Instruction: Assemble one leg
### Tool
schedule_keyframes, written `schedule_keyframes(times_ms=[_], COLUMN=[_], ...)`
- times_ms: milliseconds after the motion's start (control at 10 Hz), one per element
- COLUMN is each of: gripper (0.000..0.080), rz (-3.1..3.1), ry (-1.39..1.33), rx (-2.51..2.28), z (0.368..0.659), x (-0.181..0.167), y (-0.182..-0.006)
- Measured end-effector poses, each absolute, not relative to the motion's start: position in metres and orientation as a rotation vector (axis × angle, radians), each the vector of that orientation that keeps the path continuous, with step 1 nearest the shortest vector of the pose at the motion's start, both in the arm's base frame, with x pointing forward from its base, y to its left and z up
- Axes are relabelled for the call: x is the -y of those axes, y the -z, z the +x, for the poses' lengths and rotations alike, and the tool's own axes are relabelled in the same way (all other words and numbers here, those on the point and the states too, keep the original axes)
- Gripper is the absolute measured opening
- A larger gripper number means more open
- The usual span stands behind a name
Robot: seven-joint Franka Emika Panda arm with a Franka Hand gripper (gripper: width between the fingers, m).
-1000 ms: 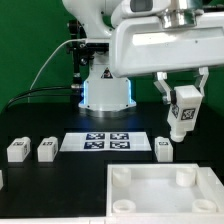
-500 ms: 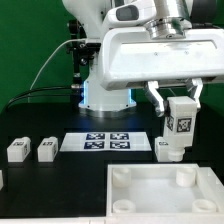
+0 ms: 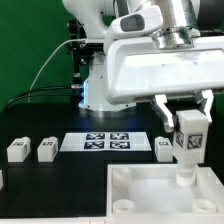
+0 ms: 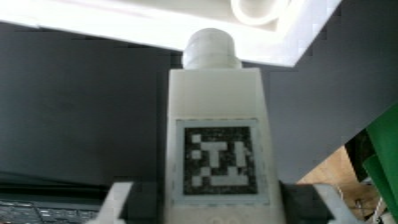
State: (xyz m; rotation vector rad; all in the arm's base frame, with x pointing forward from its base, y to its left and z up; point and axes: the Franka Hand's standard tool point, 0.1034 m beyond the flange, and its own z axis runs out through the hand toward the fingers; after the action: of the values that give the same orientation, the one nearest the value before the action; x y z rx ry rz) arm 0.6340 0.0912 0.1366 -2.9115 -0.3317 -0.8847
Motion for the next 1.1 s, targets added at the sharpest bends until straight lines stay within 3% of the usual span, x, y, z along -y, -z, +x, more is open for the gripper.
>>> schedule_keyframes(times_ms=[400,1100], gripper=[0.0293,0.0293], rz=[-2.907,-2.901], ry=[0.849,0.810], rx=[0.337,0.370], z=[0.635,0.624], x=[-0.101,-0.120], y=[-0.113,-0.087])
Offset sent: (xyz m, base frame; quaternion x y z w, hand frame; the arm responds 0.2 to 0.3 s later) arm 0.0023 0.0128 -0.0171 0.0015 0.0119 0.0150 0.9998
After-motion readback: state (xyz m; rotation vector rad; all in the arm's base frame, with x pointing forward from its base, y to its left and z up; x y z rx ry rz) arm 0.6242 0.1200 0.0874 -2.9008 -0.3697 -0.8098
